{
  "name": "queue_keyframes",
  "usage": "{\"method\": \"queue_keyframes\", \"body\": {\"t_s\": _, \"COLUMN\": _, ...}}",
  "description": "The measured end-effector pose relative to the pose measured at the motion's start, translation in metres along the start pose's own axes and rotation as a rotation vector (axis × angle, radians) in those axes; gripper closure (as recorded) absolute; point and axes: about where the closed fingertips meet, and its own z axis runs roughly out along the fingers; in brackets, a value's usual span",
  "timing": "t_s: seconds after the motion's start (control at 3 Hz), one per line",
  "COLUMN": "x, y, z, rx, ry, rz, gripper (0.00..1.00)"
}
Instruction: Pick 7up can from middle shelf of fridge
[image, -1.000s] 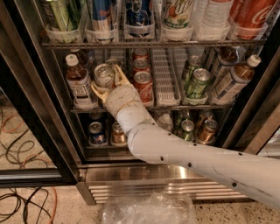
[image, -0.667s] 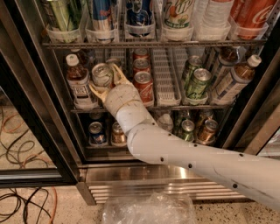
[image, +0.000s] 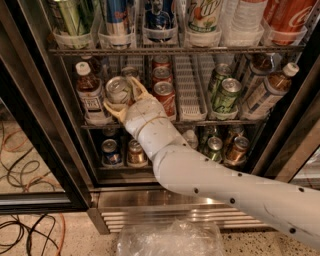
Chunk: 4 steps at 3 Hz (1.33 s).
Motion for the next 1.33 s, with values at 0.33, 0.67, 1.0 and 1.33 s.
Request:
{"method": "queue_keyframes", "body": {"t_s": 0.33, "x": 0.005, "y": -0.005, "z": -0.030, "rx": -0.070, "ry": 0.102, "rz": 0.017, "gripper": 1.00}}
{"method": "queue_keyframes", "body": {"t_s": 0.67, "x": 0.008, "y": -0.022, "z": -0.056, "rx": -0.121, "ry": 0.191, "rz": 0.045, "gripper": 1.00}}
{"method": "queue_keyframes", "body": {"t_s": 1.0, "x": 0.006, "y": 0.000, "z": -0.059, "rx": -0.206, "ry": 0.198, "rz": 0.047, "gripper": 1.00}}
{"method": "queue_keyframes", "body": {"t_s": 1.33, "x": 0.005, "y": 0.002, "z": -0.058, "rx": -0.216, "ry": 0.195, "rz": 0.046, "gripper": 1.00}}
